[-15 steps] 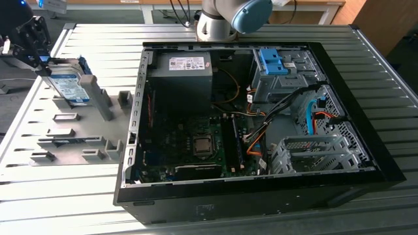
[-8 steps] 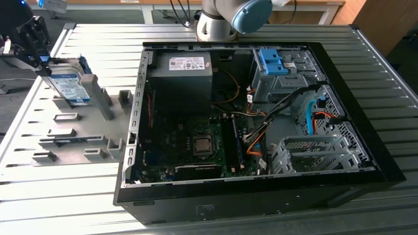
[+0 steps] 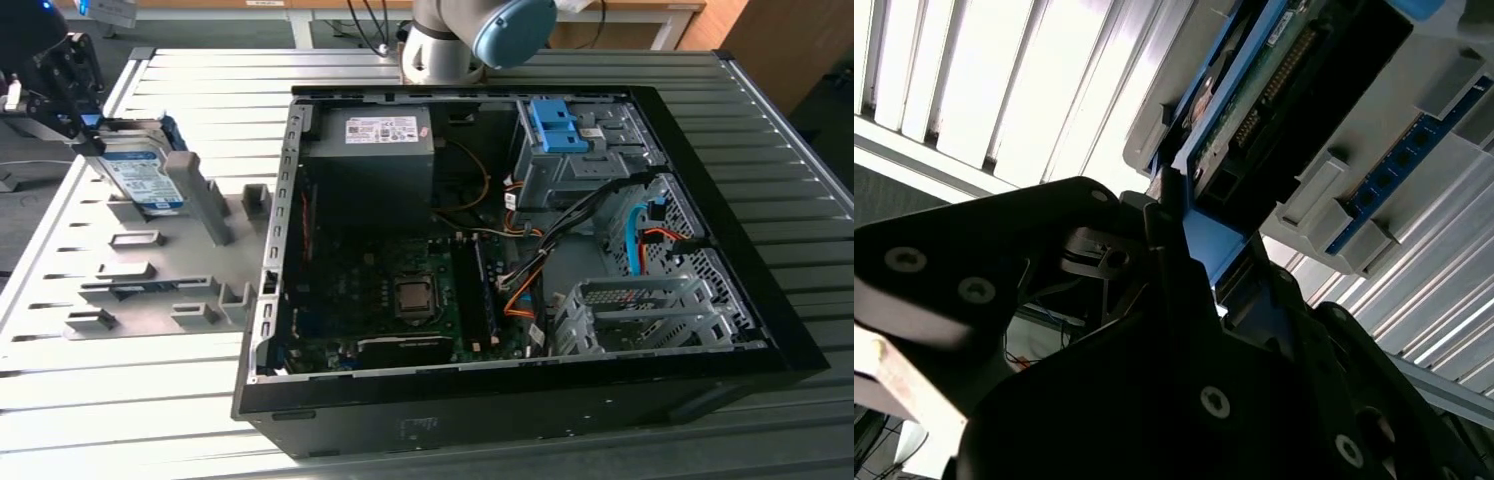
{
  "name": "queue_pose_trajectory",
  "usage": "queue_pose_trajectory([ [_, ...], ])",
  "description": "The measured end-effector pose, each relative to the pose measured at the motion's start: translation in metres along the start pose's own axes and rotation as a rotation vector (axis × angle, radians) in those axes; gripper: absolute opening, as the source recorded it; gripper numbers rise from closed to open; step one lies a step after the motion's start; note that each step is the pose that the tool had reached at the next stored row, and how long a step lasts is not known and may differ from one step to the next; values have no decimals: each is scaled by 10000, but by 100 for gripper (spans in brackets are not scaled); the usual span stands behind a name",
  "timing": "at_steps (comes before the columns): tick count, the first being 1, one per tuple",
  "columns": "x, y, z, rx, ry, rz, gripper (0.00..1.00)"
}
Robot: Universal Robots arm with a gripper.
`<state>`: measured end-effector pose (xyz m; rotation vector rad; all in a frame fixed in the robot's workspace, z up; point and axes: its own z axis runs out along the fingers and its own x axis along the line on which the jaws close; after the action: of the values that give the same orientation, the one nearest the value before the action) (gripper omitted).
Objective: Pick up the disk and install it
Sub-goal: 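Pick up the disk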
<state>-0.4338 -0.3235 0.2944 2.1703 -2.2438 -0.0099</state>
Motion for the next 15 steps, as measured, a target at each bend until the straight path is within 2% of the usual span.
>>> queue_pose_trajectory([
  [4,0,0,1,2,-1,2,38],
  [5,0,0,1,2,-1,2,44],
  [15,0,0,0,1,-1,8,43],
])
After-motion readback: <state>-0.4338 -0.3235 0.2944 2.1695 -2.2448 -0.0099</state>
